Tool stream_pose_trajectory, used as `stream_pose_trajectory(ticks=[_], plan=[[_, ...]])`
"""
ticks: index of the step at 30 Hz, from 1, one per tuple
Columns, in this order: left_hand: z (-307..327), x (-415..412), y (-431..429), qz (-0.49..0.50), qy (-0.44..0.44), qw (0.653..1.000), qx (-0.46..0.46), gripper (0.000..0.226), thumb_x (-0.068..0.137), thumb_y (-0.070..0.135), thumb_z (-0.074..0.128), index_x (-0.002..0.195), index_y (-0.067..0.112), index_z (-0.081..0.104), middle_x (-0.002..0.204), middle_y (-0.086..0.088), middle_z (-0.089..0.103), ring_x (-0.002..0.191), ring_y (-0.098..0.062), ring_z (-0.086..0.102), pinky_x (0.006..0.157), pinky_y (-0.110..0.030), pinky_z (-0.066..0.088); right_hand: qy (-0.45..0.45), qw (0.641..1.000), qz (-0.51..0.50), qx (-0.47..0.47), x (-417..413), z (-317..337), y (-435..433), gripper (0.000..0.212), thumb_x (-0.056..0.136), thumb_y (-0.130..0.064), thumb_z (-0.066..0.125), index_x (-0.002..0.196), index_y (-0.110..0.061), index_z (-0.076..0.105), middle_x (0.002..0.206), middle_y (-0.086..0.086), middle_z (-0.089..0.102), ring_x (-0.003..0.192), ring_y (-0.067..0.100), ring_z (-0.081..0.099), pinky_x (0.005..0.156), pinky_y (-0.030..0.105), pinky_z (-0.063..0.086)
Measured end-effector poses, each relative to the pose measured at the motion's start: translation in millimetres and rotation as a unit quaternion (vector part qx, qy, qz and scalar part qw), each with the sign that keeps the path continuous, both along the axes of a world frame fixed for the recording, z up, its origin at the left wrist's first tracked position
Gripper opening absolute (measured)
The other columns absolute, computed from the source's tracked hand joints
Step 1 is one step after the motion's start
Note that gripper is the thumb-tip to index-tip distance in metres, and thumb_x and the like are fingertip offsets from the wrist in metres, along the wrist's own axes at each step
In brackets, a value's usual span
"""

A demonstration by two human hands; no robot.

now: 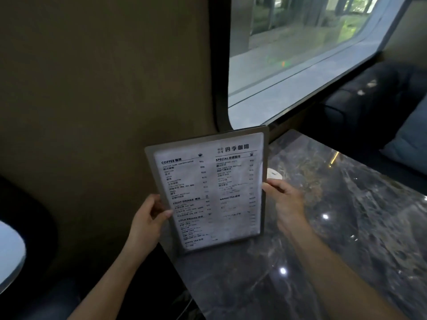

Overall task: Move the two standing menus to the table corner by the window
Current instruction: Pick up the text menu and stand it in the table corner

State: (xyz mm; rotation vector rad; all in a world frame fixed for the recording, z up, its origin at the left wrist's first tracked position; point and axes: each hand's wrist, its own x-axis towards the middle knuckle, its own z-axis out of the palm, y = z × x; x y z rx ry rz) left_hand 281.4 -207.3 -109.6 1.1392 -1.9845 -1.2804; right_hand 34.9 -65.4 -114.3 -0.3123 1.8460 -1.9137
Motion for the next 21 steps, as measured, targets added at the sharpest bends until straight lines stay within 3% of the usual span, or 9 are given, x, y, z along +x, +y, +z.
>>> stream_pose_trajectory(ticks=[3, 6, 11, 14, 21], plan=[[-3, 20, 2, 0.019, 0.009, 1.000, 0.006, 0.019, 0.083, 0.007, 0.060, 0.085, 0.026, 0.053, 0.091, 0.002, 0.062, 0.087, -0.011, 0.060, 0.070, -0.026, 0.048, 0.004, 1.000, 0.029, 0.001, 10, -5, -15, 0.024, 0.073, -0.006, 0.070, 0.060, -0.026, 0.069, 0.060, -0.015, 0.069, 0.060, -0.005, 0.061, 0.052, 0.006, 0.047], [-3, 31, 4, 0.038, 0.028, 0.999, 0.025, 0.018, 0.083, 0.006, 0.059, 0.086, 0.023, 0.054, 0.094, 0.002, 0.063, 0.089, -0.011, 0.060, 0.070, -0.024, 0.048, 0.012, 0.999, 0.052, 0.000, 17, -6, -27, 0.020, 0.073, -0.007, 0.071, 0.066, -0.026, 0.068, 0.065, -0.014, 0.067, 0.058, -0.009, 0.060, 0.049, 0.004, 0.044], [-8, 44, 5, 0.049, 0.052, 0.997, 0.031, 0.024, 0.082, 0.002, 0.059, 0.083, 0.026, 0.055, 0.091, 0.002, 0.064, 0.086, -0.011, 0.063, 0.069, -0.020, 0.048, 0.037, 0.996, 0.080, 0.002, 22, -12, -39, 0.011, 0.075, -0.006, 0.069, 0.080, -0.015, 0.069, 0.073, -0.004, 0.066, 0.056, -0.011, 0.058, 0.051, 0.003, 0.044], [-12, 47, 3, 0.048, 0.051, 0.997, 0.028, 0.027, 0.083, 0.003, 0.059, 0.084, 0.030, 0.056, 0.092, -0.001, 0.064, 0.087, -0.014, 0.061, 0.074, -0.027, 0.049, 0.039, 0.994, 0.099, -0.003, 20, -17, -40, 0.011, 0.076, -0.005, 0.067, 0.086, -0.009, 0.069, 0.076, -0.003, 0.066, 0.059, -0.011, 0.059, 0.055, 0.004, 0.046], [-23, 52, 1, 0.054, 0.056, 0.997, 0.028, 0.037, 0.080, 0.008, 0.063, 0.089, 0.042, 0.054, 0.094, 0.003, 0.064, 0.084, -0.005, 0.062, 0.072, -0.023, 0.047, 0.063, 0.990, 0.128, 0.016, 20, -25, -36, 0.018, 0.081, -0.013, 0.064, 0.098, -0.011, 0.065, 0.084, -0.005, 0.065, 0.071, -0.002, 0.059, 0.063, 0.011, 0.050]])
